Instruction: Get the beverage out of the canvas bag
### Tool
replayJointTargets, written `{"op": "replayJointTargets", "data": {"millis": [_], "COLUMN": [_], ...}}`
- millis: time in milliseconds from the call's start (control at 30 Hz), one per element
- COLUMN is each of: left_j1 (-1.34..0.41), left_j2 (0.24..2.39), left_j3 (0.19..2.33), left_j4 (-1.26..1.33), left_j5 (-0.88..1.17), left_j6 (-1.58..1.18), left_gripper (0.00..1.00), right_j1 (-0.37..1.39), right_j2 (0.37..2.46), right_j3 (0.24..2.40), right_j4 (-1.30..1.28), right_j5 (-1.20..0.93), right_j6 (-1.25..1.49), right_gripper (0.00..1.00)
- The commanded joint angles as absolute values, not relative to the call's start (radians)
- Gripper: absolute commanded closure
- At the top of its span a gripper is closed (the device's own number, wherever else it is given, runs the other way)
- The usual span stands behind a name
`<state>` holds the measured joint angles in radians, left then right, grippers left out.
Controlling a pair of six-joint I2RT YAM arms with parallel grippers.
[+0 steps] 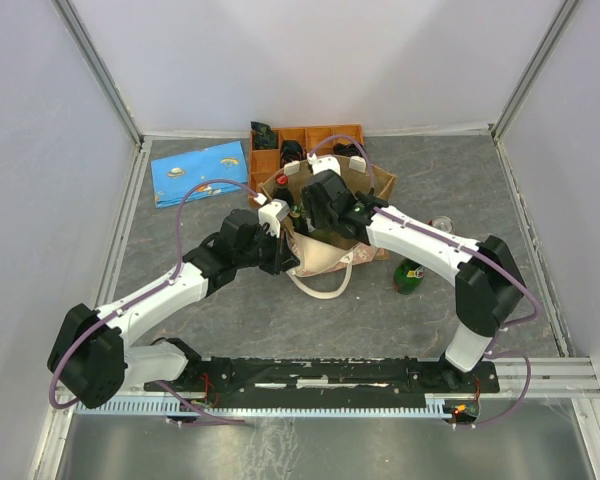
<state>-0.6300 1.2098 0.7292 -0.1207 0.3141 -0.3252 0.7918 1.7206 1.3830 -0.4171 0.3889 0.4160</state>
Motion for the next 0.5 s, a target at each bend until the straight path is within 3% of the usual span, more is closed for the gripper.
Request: {"op": "replayJointTargets", "data": {"millis": [0,200,333,400,467], "left_j1": [-0.634,-0.634,-0.634,-0.634,-0.634], "left_j2": [1.206,1.207,1.205,1.206,1.207], "left_j3": [0.701,0.7,0.697,0.696,0.697], "left_j4": [-0.176,-0.179,-0.18,-0.18,-0.18], "left_j5": [0.302,0.301,0.305,0.305,0.305], "left_j6": [-0.36,-0.36,-0.359,-0.359,-0.359], "left_gripper": [0.97,0.97,0.97,0.97,0.97], "right_j1": [0.795,0.795,0.795,0.795,0.795], "right_j2": [1.736,1.745,1.747,1.749,1.75], "right_j3": [1.4,1.396,1.396,1.398,1.401], "right_j4": [-0.371,-0.357,-0.35,-0.348,-0.352], "right_j5": [0.421,0.438,0.448,0.449,0.45], "right_j6": [0.408,0.411,0.413,0.411,0.41], "right_gripper": [0.39,0.53,0.55,0.69,0.92]}}
